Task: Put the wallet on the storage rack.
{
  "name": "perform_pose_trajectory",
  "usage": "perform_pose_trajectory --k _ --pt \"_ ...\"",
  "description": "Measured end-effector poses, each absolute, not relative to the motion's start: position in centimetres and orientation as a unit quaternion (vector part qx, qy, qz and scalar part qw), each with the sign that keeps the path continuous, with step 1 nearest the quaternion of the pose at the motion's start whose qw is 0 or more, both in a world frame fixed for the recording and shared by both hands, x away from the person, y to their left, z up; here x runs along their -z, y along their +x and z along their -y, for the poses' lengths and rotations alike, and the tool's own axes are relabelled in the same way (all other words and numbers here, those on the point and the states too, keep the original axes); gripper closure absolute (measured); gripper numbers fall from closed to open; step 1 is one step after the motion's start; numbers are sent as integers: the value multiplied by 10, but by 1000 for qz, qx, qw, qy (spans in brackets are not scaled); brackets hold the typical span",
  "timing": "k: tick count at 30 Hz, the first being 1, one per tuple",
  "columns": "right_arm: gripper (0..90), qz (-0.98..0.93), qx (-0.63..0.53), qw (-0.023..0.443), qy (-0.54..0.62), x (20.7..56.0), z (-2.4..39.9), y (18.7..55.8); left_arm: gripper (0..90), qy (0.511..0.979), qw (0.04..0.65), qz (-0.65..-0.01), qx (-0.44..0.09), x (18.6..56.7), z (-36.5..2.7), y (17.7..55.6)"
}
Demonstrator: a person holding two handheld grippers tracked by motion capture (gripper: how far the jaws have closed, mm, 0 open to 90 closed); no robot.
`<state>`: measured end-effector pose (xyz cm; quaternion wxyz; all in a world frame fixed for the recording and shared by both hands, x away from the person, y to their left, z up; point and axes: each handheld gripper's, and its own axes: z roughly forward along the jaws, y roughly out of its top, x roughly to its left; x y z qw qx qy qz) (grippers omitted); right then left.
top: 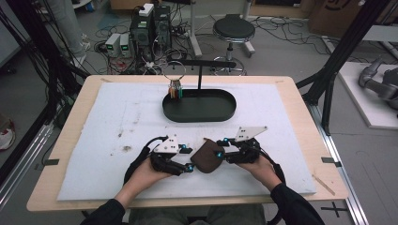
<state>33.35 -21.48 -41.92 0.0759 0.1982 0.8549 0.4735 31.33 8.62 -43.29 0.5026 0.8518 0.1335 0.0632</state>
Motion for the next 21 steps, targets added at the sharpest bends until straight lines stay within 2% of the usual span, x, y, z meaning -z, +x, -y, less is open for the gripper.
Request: perform_pose_trajectory --k 12,21 --pt "526 -875 -427 82 212 432 254 333 429 854 498 -146 -38 438 -87 321" --pt "549 -900 -379 42 210 446 245 339 445 866 479 -142 -19 445 -82 322"
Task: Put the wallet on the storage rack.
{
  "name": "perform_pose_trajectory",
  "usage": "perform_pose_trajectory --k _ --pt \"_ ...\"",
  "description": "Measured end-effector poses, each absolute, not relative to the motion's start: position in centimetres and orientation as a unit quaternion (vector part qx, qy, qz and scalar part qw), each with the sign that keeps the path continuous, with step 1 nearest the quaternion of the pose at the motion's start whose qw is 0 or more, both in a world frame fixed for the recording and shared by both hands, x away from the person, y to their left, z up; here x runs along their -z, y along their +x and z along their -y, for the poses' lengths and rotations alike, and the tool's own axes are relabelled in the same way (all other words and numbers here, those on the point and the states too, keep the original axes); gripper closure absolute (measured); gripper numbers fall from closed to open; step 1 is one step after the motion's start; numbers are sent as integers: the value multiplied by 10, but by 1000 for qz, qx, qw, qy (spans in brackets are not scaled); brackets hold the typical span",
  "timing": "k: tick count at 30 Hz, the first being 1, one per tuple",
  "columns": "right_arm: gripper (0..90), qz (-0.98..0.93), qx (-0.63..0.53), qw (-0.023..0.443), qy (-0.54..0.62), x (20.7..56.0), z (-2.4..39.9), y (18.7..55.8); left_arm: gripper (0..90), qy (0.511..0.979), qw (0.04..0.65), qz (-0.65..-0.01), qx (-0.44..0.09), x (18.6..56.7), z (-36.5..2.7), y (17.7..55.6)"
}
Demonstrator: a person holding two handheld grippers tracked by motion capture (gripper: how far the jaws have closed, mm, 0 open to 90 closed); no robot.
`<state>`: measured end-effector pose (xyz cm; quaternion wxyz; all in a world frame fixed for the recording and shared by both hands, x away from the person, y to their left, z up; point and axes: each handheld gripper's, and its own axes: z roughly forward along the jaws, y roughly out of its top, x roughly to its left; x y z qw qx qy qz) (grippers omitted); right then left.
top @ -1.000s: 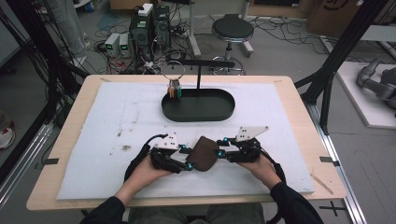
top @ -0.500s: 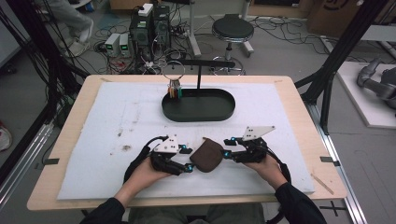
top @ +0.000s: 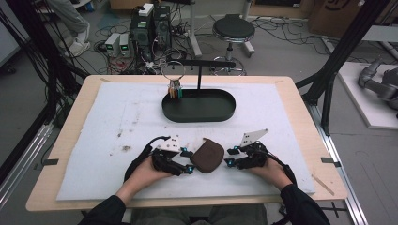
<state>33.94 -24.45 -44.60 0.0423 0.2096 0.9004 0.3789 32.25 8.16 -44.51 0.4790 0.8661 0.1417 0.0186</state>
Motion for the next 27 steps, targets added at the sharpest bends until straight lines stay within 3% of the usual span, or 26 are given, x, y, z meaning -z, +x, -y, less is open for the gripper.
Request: perform_pose_trajectory --k 14,19,27 --pt "588 -873 -444 50 195 429 234 337 441 872 466 -149 -27 446 -82 322" --pt "629 -861 -461 81 201 419 223 338 400 874 462 -148 -37 447 -80 322" --pt "640 -857 -461 96 210 414 214 341 394 880 451 -124 -89 443 -75 315"
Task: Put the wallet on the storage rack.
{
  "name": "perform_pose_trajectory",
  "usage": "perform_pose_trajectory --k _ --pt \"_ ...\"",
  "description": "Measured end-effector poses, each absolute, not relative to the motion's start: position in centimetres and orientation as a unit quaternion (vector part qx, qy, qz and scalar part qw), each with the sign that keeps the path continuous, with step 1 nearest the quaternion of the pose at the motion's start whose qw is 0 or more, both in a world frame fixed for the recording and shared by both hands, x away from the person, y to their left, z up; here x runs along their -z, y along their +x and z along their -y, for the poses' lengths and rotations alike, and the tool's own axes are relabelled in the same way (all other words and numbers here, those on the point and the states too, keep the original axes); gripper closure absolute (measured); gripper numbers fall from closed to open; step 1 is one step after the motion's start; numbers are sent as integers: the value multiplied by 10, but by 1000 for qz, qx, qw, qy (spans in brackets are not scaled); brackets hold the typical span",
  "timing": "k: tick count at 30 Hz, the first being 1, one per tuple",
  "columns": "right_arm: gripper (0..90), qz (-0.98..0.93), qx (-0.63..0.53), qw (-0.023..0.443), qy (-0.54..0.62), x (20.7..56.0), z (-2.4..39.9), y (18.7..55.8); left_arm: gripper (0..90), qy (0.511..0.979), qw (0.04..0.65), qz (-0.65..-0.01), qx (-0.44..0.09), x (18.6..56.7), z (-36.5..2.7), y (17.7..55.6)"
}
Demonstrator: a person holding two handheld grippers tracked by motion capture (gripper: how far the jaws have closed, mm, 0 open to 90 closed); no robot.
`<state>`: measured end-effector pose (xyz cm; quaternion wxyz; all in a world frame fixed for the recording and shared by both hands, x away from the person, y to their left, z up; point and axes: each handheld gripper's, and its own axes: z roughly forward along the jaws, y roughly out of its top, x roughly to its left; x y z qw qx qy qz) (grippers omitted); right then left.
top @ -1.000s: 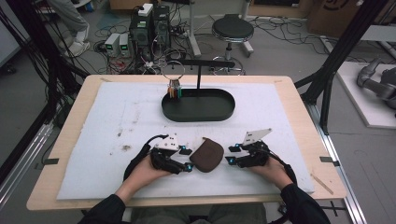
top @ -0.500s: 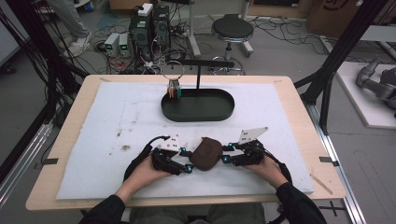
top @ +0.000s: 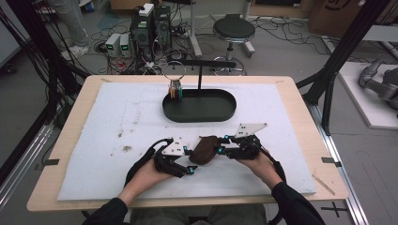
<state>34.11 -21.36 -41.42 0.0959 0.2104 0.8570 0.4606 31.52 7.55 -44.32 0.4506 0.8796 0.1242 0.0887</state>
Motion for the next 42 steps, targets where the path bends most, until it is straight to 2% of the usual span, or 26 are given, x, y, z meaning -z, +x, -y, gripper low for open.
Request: perform_pose_trajectory --k 4,15,16,19,27,36,42 --pt "639 -860 -452 98 217 412 202 341 348 874 453 -128 -118 439 -73 313" --pt "639 -848 -462 108 235 405 187 345 371 874 438 -138 -159 438 -72 312" --pt "638 -846 -463 110 239 403 184 345 410 873 439 -138 -160 438 -72 312" --pt "619 -844 -464 116 242 402 181 346 452 873 439 -133 -168 437 -74 311" --pt "497 -836 -476 114 246 399 186 349 575 865 448 -161 -160 434 -88 315" --pt "486 -823 -498 113 250 393 204 351 683 844 474 -195 -158 432 -105 321" --pt "478 -814 -515 110 245 388 220 352 704 835 497 -186 -146 428 -111 321"
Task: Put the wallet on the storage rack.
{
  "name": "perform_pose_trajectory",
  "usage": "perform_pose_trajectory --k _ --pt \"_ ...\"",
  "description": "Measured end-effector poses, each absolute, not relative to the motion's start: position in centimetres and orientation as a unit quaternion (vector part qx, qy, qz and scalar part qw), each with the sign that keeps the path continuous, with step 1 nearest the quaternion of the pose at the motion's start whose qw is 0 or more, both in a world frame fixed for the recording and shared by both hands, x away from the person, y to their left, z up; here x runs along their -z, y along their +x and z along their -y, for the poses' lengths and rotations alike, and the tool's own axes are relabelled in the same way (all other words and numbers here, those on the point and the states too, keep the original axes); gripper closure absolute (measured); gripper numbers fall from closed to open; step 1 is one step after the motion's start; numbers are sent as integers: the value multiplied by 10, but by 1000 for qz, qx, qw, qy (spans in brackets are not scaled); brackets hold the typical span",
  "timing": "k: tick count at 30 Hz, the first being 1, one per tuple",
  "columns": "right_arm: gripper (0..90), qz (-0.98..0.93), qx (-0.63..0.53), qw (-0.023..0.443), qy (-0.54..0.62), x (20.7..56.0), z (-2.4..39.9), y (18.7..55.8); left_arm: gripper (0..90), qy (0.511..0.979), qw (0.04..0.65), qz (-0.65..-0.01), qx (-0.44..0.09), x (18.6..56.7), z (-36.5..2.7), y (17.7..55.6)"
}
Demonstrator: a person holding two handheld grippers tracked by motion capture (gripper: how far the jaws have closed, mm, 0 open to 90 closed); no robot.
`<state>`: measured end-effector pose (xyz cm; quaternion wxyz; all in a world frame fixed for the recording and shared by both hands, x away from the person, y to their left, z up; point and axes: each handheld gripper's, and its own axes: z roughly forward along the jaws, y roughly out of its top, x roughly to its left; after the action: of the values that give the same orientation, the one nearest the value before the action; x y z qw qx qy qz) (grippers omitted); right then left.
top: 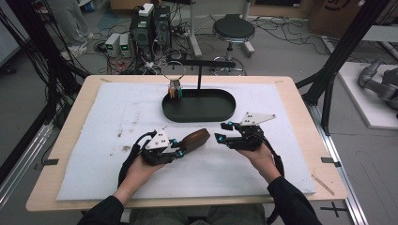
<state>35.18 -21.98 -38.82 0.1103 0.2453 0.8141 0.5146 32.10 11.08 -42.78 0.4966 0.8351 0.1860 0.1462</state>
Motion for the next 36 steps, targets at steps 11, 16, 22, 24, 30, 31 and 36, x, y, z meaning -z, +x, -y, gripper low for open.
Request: perform_pose_trajectory --k 11,16,22,24,30,31,36 --pt "437 -804 -535 112 234 379 248 355 712 811 539 -181 -135 412 -120 322" --pt "434 -794 -541 126 249 375 262 356 713 805 546 -184 -141 402 -123 326" --pt "422 -778 -548 145 271 372 280 359 715 800 551 -187 -145 391 -123 333" --pt "422 -774 -549 149 278 371 285 360 716 797 554 -190 -148 388 -122 336" --pt "423 -766 -553 157 288 370 293 361 718 792 555 -199 -159 381 -116 349" --pt "423 -765 -553 159 287 370 294 361 718 792 554 -199 -161 380 -115 351" --pt "424 -762 -555 162 292 369 298 361 718 788 554 -206 -171 375 -112 365"
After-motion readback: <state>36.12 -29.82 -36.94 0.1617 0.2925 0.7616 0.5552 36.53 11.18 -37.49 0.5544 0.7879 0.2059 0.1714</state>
